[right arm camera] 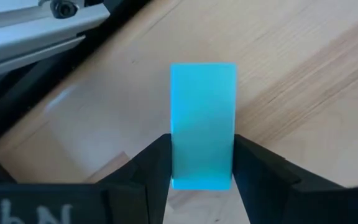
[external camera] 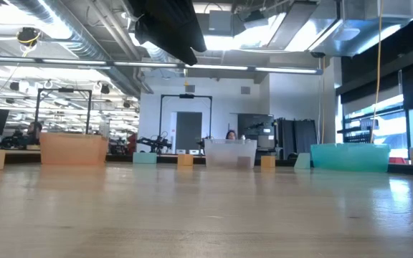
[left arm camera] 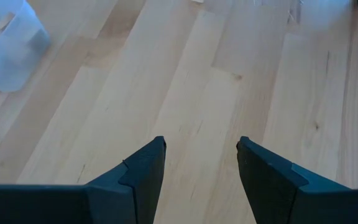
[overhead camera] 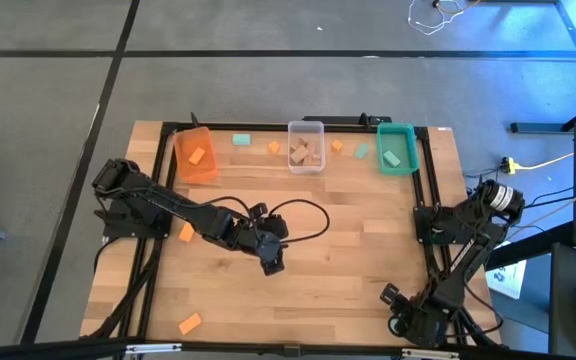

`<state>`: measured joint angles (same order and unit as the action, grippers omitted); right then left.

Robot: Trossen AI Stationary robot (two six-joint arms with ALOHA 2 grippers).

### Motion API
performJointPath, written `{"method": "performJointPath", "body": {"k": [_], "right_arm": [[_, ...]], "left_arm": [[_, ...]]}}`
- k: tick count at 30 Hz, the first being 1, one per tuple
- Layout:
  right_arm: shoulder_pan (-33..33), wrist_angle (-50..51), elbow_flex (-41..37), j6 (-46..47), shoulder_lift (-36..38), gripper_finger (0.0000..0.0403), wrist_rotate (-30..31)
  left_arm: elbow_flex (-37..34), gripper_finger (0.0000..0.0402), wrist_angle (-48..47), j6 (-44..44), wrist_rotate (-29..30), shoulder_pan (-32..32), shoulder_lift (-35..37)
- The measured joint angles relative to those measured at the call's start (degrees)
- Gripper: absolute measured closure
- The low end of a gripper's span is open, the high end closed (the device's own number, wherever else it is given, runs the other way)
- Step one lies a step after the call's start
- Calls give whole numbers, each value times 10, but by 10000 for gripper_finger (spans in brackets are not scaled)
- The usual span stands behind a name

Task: Sort & place blocks by color
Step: Put the green block into the green bin

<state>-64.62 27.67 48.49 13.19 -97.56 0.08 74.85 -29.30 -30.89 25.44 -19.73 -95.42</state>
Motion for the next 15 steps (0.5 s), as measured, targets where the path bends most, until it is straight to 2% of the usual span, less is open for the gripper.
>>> {"method": "performJointPath", "body": {"k": [15], "right_arm": [[0, -14, -2, 31, 16, 240, 7]], "left_arm": [[0, 211, 0, 0, 0, 13, 0]]}}
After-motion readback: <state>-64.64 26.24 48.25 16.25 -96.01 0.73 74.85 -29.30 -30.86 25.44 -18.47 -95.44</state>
